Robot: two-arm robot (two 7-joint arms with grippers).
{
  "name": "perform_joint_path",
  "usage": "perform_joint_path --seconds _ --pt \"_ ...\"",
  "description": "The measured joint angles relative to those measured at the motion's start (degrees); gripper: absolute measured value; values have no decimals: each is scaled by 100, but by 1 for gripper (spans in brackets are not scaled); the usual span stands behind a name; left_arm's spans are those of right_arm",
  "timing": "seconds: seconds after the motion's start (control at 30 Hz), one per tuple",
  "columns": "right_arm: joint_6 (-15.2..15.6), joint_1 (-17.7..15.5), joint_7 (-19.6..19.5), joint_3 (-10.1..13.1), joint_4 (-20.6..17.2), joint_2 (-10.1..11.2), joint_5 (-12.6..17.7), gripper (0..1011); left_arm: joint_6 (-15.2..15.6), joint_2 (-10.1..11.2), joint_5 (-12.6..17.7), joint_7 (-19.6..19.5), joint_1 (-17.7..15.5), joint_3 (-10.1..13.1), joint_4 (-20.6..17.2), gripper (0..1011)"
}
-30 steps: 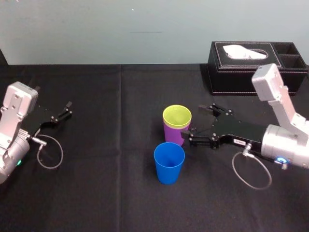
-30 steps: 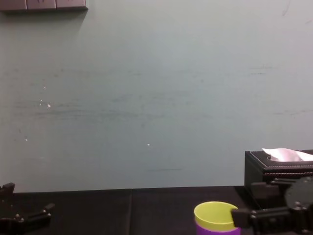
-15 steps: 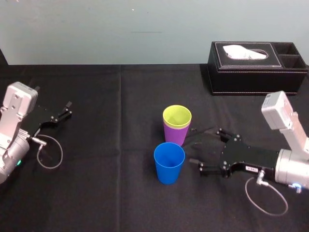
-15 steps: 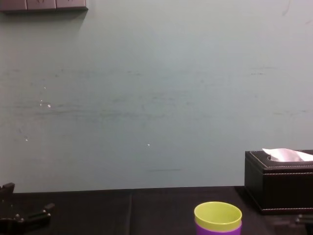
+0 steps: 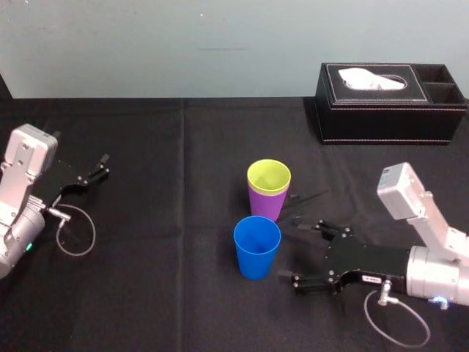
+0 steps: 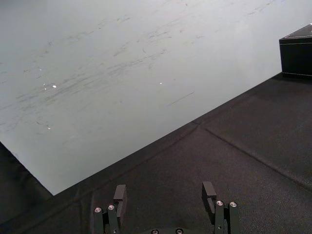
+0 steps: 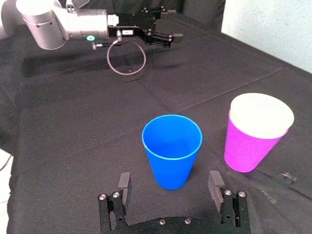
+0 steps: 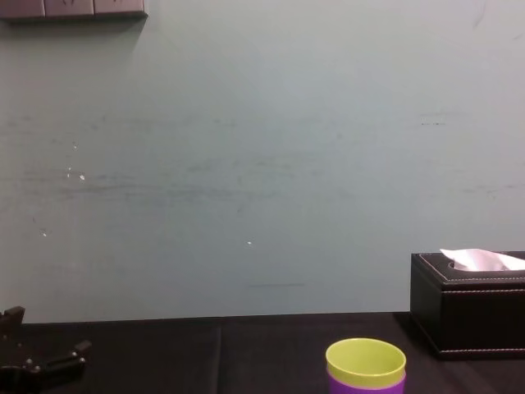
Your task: Stack the three plastic cups sequentially using one hand.
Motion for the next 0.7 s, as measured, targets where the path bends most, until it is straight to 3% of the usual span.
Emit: perform_joint_path --seconds 0.7 --pt "43 395 82 -401 479 -414 -143 1003 0 0 0 0 0 0 0 1011"
